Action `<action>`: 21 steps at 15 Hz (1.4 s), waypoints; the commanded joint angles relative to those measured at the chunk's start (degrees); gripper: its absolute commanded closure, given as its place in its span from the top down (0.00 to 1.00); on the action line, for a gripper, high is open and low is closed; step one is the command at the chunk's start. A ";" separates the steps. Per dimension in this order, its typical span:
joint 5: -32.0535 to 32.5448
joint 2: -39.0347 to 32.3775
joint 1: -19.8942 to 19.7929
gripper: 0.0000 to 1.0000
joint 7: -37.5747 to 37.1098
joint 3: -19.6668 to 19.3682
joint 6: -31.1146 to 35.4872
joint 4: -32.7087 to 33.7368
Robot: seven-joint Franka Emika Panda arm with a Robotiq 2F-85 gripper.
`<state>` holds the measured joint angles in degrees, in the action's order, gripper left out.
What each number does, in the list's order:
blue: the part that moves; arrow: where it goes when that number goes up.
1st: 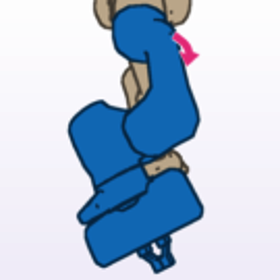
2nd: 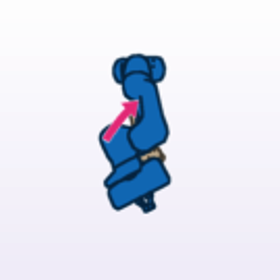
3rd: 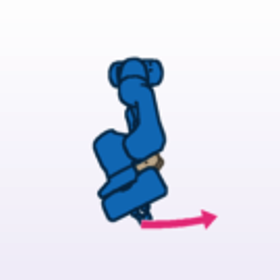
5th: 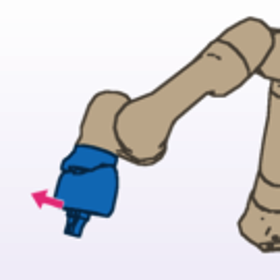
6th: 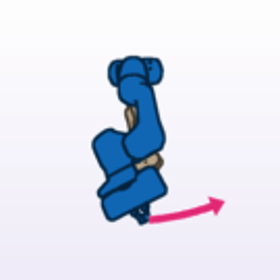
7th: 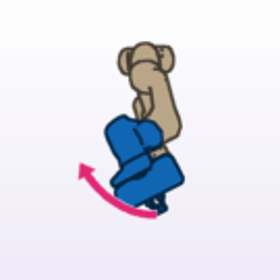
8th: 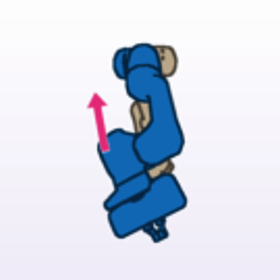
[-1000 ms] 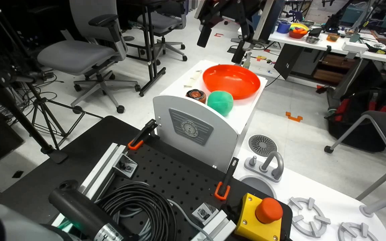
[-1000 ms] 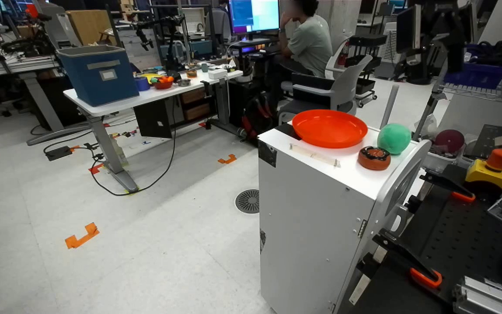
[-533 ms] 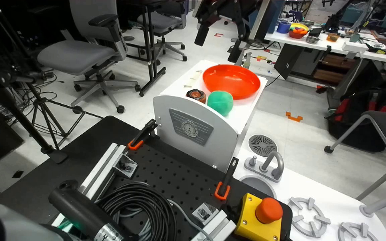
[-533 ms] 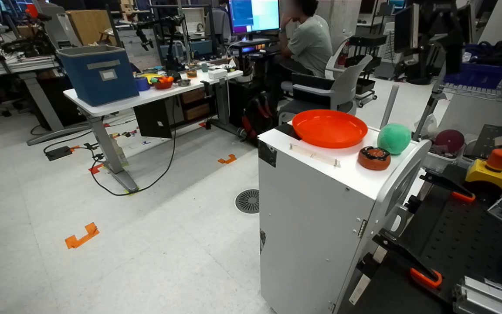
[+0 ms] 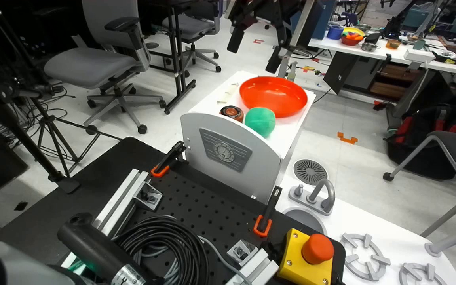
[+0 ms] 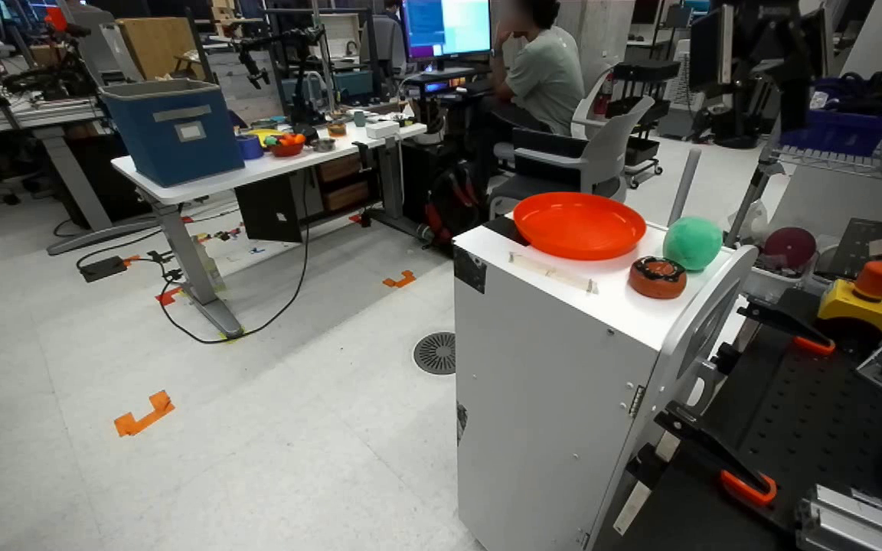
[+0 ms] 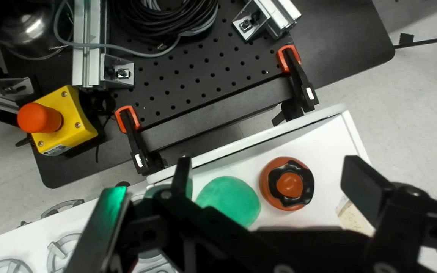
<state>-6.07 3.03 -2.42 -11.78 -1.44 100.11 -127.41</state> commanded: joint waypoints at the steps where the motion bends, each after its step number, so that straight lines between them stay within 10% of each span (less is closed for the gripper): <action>1: -0.96 0.48 0.42 1.00 -0.87 0.21 0.23 -0.17; 21: 7.58 -0.43 1.97 1.00 -1.23 1.84 -11.07 5.16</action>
<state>3.01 2.12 -0.61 -12.32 0.56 86.69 -122.78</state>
